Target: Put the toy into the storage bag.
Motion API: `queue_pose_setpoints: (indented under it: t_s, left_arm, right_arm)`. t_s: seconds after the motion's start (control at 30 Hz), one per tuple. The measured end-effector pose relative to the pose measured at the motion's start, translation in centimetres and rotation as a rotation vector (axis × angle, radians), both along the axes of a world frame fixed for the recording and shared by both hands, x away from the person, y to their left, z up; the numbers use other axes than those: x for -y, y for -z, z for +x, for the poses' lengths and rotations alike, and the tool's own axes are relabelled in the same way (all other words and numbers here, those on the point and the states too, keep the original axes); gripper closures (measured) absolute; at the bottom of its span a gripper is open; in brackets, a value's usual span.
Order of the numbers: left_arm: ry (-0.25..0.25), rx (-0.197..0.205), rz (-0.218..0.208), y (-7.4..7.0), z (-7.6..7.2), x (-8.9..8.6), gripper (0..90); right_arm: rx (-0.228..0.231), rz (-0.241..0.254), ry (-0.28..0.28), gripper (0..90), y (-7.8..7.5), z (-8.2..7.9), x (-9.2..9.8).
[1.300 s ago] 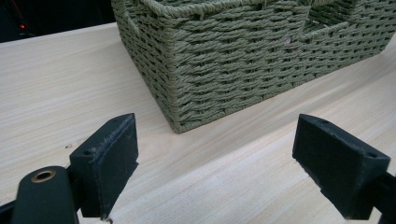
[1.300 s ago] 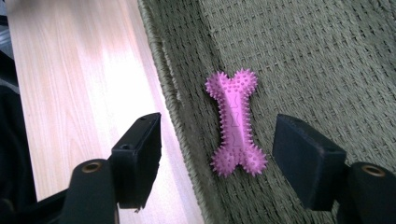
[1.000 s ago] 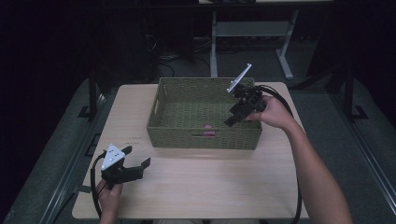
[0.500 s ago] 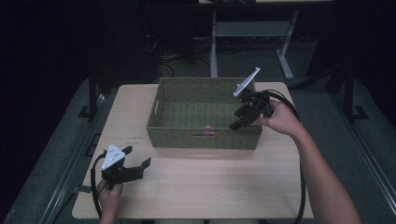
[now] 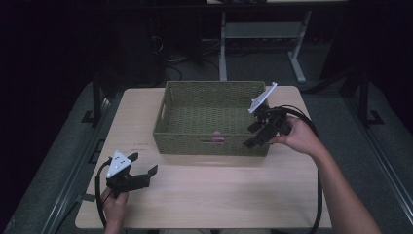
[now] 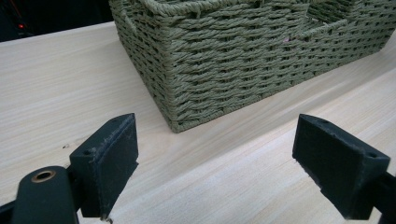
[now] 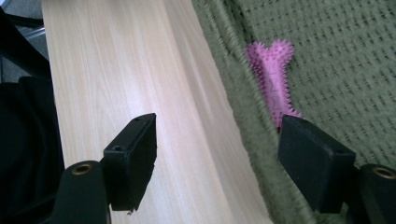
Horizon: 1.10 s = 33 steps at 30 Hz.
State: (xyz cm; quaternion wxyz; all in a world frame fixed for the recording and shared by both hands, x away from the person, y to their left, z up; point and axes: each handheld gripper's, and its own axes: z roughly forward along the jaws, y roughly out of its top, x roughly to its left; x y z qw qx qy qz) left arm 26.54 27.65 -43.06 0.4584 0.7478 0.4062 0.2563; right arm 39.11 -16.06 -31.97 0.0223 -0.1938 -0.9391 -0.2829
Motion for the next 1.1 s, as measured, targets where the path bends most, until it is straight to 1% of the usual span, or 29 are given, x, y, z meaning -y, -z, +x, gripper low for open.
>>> queue_pose_setpoints:
  t_s: [0.07,0.13,0.17,0.33,0.37,0.47,0.63,0.67,0.77,0.8,0.93,1.03,1.1]
  left_arm:
    - [-0.003,0.001,0.001,0.0,0.0,0.0,13.8]
    - [-0.001,0.000,0.001,0.0,0.0,0.0,13.9]
    - [-0.001,0.000,0.002,0.0,0.0,0.0,13.9]
    - [-0.002,-0.001,0.001,0.0,0.0,-0.1,13.8]
    - [-0.002,-0.001,0.001,0.0,0.0,-0.1,13.8]
    - [-0.002,-0.001,0.001,0.0,0.0,-0.1,13.8]
    - [-0.002,-0.002,-0.001,0.0,0.0,-0.1,13.9]
    - [-0.003,-0.003,-0.003,0.0,0.0,-0.1,13.8]
    - [-0.003,0.000,-0.001,0.0,0.0,-0.2,13.9]
    - [-0.003,0.000,0.000,0.0,0.0,-0.2,13.9]
    - [-0.001,-0.002,0.000,0.0,0.0,-0.1,13.9]
    - [-0.003,0.000,-0.001,0.0,0.0,-0.2,13.8]
    - [-0.003,-0.002,-0.001,0.0,0.0,-0.1,13.8]
  right_arm:
    - [-0.002,0.006,-0.006,28.9,0.4,-0.6,0.1]
    - [-0.002,0.006,-0.010,29.2,0.5,-0.9,0.2]
    - [0.005,0.015,-0.014,29.0,0.8,-1.4,0.3]
    - [0.011,0.024,-0.020,28.9,1.2,-2.4,0.5]
    - [0.011,0.024,-0.020,28.9,1.2,-2.4,0.5]
    - [0.008,0.027,-0.027,28.7,1.9,-3.1,0.5]
    - [0.008,0.031,-0.034,28.6,2.5,-3.7,0.4]
    - [0.009,0.036,-0.038,28.6,2.8,-3.9,0.3]
    - [0.006,0.028,-0.035,28.6,3.2,-4.2,0.3]
    - [0.000,0.037,-0.036,28.7,3.6,-4.4,0.4]
    - [-0.004,0.032,-0.029,28.6,4.3,-4.7,0.6]
    - [-0.015,0.041,-0.020,28.6,5.3,-5.0,1.0]
    - [-0.022,0.037,-0.013,28.5,5.8,-5.2,1.2]
